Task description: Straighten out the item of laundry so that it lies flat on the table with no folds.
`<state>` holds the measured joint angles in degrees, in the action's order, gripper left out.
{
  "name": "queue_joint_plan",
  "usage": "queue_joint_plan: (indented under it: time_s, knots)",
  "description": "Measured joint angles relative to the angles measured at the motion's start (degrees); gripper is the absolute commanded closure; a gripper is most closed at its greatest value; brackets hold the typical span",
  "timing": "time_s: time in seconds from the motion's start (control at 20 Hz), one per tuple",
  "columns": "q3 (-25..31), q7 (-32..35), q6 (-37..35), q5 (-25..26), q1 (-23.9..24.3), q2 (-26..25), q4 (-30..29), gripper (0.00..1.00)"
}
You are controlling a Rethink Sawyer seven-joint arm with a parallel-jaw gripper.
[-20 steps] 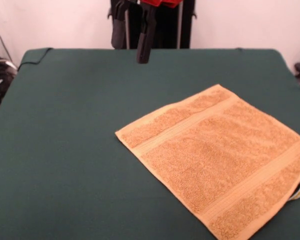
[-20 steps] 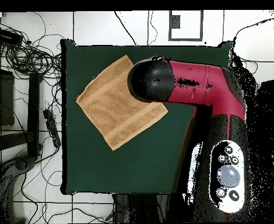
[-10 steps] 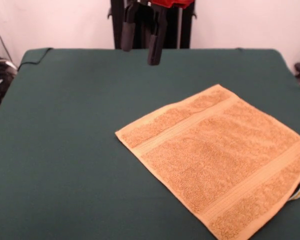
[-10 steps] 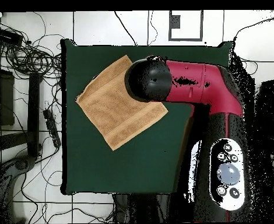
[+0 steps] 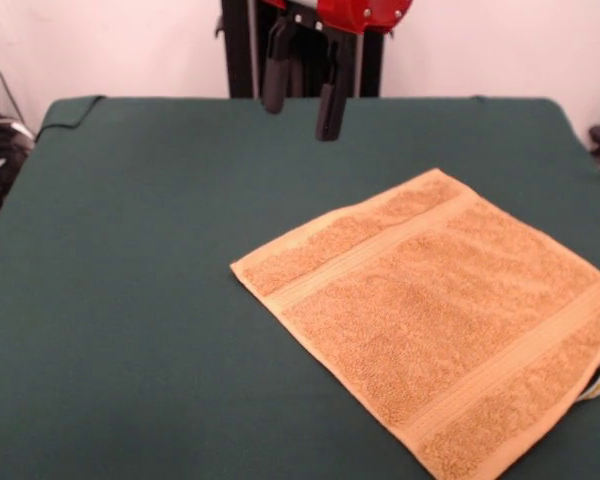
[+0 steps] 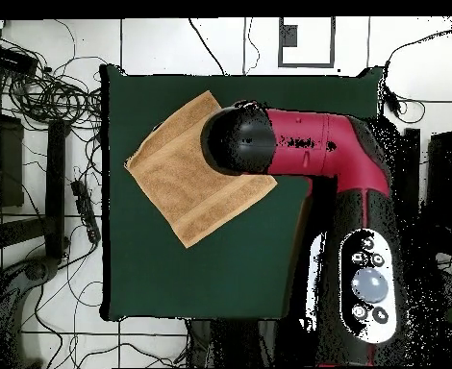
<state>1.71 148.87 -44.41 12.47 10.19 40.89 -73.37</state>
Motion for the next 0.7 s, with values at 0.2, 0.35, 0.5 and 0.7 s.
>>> queue_joint_plan:
  time_s: [0.2, 0.35, 0.5, 0.7]
  knots:
    - [0.64, 0.00, 1.34, 0.11, 0.34, 0.00, -1.38, 0.00]
    - [1.69, 0.00, 2.36, 0.21, 0.79, -0.01, -2.37, 0.00]
    - [2.36, 0.00, 3.21, 0.51, 1.26, -0.05, -3.38, 0.00]
    - [3.18, 0.00, 3.63, 1.43, 2.09, -0.05, -4.25, 0.00]
